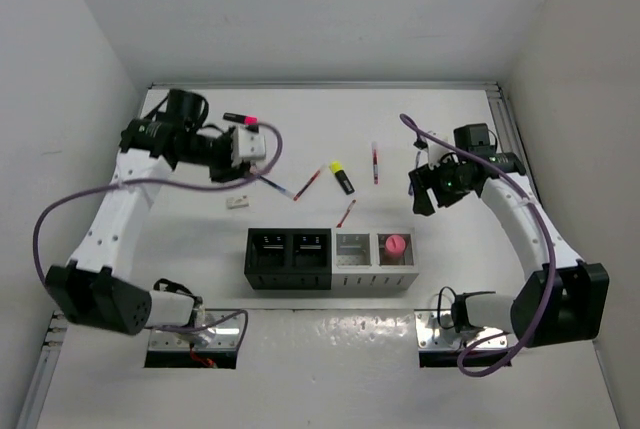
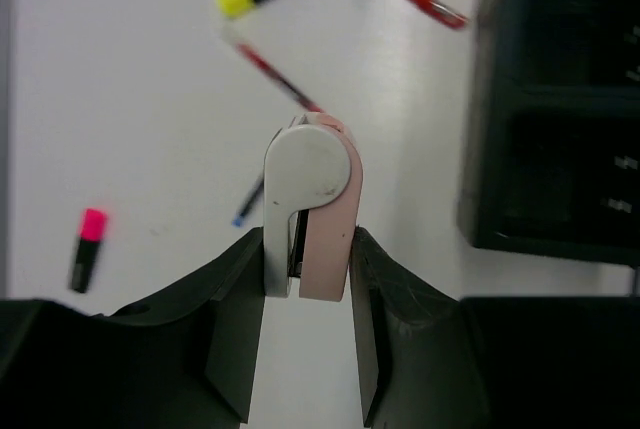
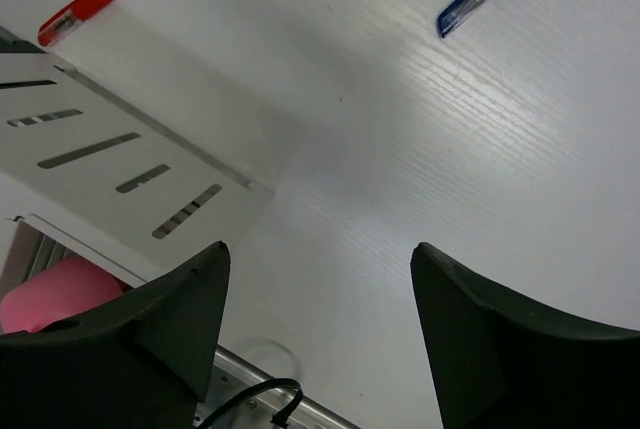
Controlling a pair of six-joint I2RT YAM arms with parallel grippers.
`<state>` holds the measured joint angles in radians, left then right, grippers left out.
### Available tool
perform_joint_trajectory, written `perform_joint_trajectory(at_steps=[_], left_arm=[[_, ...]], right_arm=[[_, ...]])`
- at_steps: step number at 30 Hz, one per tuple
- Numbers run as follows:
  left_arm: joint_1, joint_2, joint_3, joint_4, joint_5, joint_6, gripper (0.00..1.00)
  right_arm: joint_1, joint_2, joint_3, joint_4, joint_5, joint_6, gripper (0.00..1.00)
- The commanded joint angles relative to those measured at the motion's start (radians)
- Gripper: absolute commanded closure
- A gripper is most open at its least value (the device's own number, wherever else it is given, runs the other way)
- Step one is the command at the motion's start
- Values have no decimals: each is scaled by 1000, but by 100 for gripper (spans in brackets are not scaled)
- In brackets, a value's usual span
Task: Sort the stationery into containers
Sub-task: Place the stationery in the storage box.
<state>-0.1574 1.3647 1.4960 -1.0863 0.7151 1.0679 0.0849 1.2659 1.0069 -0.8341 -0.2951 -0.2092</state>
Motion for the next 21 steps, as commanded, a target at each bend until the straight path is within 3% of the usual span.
perform_joint_trajectory(at_steps=[1,4,10,14,21], left_arm=[[-21,-103,-153,-231,63,271,65],[-73,-255,-262,-224,53,316,66],[-183,-335,-374,-192,81,261,66],[-273,-351,-428,-71,60,74,65],[-318,-286,-447,2,-54,-6,65]], right_arm=[[-11,13,-4,38,4,-13,28],[-19,27,7,32,10,-4,28],[-25,58,44,-25,10,-51,28],[-37,78,62,-45,8,-75,28],[-48,95,82,-49,-4,-78,28]])
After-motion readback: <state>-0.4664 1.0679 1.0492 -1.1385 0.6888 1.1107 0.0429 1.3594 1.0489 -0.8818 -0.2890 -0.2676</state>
